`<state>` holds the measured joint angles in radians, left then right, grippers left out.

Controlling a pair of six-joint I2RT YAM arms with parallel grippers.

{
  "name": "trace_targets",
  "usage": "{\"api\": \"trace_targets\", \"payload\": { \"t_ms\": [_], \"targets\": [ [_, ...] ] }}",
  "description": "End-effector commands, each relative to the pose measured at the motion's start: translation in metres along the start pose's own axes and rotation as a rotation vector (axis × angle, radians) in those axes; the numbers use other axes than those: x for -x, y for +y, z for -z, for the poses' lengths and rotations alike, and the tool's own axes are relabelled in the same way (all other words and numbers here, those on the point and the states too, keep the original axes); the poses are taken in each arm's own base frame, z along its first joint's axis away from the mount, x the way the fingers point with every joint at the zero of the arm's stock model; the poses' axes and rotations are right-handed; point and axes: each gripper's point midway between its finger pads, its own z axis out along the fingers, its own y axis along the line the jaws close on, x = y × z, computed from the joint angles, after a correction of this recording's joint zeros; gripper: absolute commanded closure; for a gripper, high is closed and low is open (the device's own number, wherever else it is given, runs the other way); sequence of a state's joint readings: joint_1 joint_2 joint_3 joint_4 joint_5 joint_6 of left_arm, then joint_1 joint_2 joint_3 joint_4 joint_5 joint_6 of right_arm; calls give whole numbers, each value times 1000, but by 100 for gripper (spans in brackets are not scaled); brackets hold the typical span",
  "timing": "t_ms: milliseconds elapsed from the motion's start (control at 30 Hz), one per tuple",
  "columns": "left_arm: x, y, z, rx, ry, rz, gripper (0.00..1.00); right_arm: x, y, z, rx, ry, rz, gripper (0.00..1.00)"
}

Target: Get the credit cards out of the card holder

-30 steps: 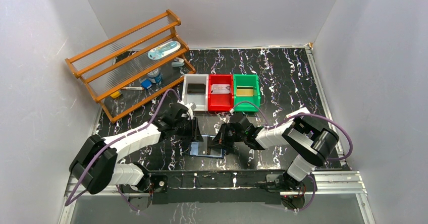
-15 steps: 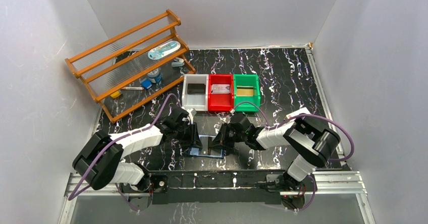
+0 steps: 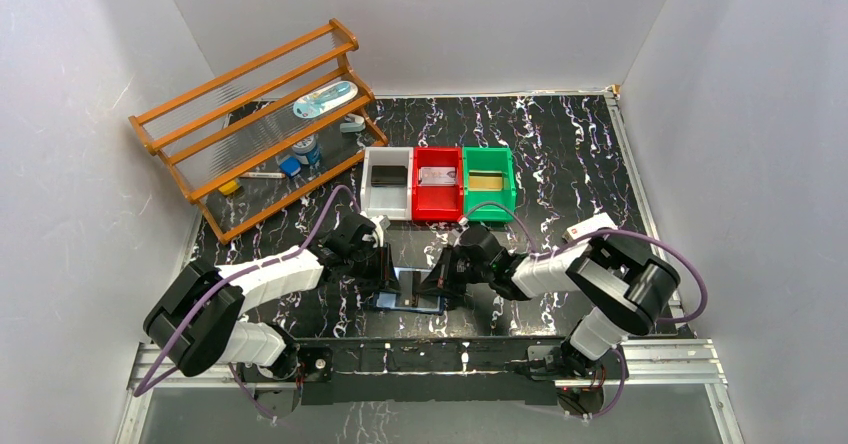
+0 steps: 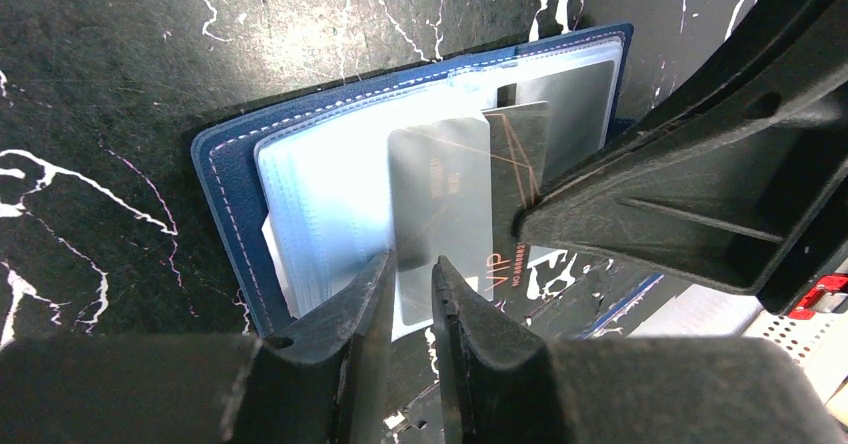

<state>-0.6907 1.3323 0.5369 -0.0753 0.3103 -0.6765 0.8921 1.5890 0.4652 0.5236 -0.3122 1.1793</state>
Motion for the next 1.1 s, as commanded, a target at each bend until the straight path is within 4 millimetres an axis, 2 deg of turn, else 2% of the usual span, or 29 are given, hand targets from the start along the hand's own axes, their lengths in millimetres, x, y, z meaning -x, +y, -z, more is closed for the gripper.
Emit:
{"api": "trace_targets", "payload": {
  "t_ms": [0, 133, 233, 400, 500, 600, 633, 667, 733, 967, 1067],
  "targets": [
    [-22, 33, -2, 140, 61, 1, 80, -2, -12, 11, -28, -24, 0, 100],
    [-22, 33, -3, 139, 66, 1, 80, -4, -14, 10, -26, -11, -1, 100],
    [-22, 31, -3, 131, 67, -3, 81, -4, -7, 7, 2, -3, -1, 95],
    [-22, 31, -2, 127, 71, -8, 81, 3, 0, 2, 21, -22, -19, 73],
    [-23, 30, -2, 125, 71, -6, 82, 4, 0, -2, 22, -21, -23, 71],
    [-23, 30, -2, 124, 71, -9, 82, 3, 1, -4, 42, -16, -31, 75],
    [-22, 30, -2, 124, 68, -10, 82, 4, 2, -3, 46, -17, -25, 85],
    [-22, 30, -1, 126, 64, -9, 82, 4, 0, -1, 35, -26, -20, 90],
    [-19, 30, 2, 134, 48, -9, 82, 6, -7, 9, -10, -59, -2, 98],
    [-5, 22, 15, 136, -15, -26, 80, 6, 0, 35, -13, -98, 36, 98],
    [2, 18, 20, 132, -42, -30, 74, 11, 0, 42, -35, -129, 42, 98]
  ]
}}
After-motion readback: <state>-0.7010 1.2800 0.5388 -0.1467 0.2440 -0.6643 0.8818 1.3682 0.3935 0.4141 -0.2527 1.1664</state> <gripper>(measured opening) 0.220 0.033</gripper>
